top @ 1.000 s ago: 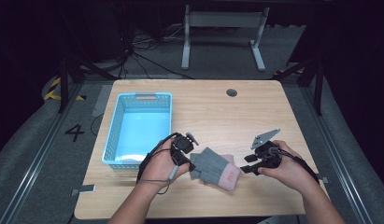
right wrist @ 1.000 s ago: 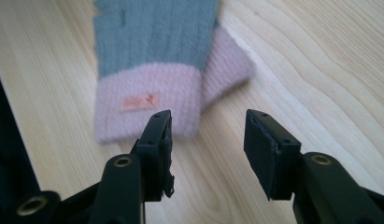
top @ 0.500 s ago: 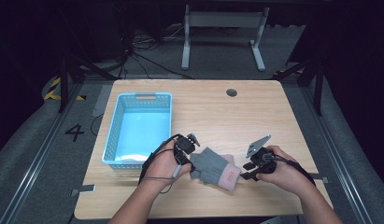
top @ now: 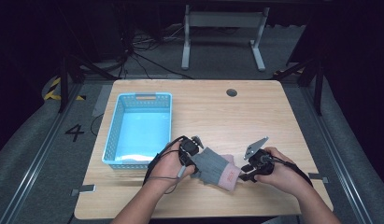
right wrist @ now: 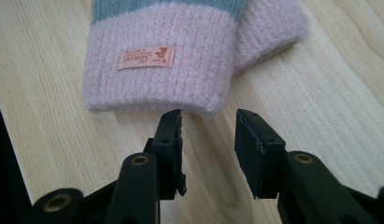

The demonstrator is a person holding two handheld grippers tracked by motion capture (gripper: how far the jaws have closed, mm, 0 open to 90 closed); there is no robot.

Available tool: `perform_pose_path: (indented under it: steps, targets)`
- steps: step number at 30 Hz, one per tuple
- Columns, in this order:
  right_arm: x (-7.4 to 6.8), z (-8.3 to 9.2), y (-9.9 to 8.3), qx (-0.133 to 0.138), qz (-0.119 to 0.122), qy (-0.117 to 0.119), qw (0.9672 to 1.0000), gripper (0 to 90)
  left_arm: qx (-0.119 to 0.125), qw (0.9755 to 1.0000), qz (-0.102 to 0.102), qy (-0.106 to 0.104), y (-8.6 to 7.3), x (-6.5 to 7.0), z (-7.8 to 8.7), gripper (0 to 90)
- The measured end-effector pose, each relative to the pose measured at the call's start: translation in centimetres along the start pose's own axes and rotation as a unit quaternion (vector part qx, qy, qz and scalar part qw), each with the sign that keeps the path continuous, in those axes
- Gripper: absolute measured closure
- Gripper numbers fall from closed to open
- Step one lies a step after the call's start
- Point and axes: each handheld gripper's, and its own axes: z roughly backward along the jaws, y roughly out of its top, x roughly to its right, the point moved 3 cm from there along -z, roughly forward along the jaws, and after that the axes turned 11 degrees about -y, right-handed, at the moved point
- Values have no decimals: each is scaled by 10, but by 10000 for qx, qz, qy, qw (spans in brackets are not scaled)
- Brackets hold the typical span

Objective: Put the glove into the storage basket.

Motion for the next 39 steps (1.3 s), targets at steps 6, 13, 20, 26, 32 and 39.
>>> perform_pose_path:
  steps: [6, 13, 20, 26, 32, 39]
  targets:
    - [-3, -5, 0, -39, -19, 6, 10000, 632, -12, 9999, -159, -24, 2, 1, -3, 585]
    - [-5, -7, 0, -78, 47, 25, 10000, 647, -36, 9997, -229, 69, 3, 2, -5, 696]
    - [-6, -8, 2, -69, 49, 26, 10000, 651, -20, 9993, -323, 187, 4, 4, -4, 752]
    - [-9, -8, 4, -24, 84, 40, 10000, 657, 4, 9986, -402, 332, 5, 8, 0, 875]
    - [-8, 0, 5, 70, 95, -31, 9999, 672, 4, 9987, -430, 277, 5, 12, 2, 889]
    - [-8, 5, 7, 133, 69, -91, 9998, 768, 18, 9986, -461, 273, 5, 14, 5, 893]
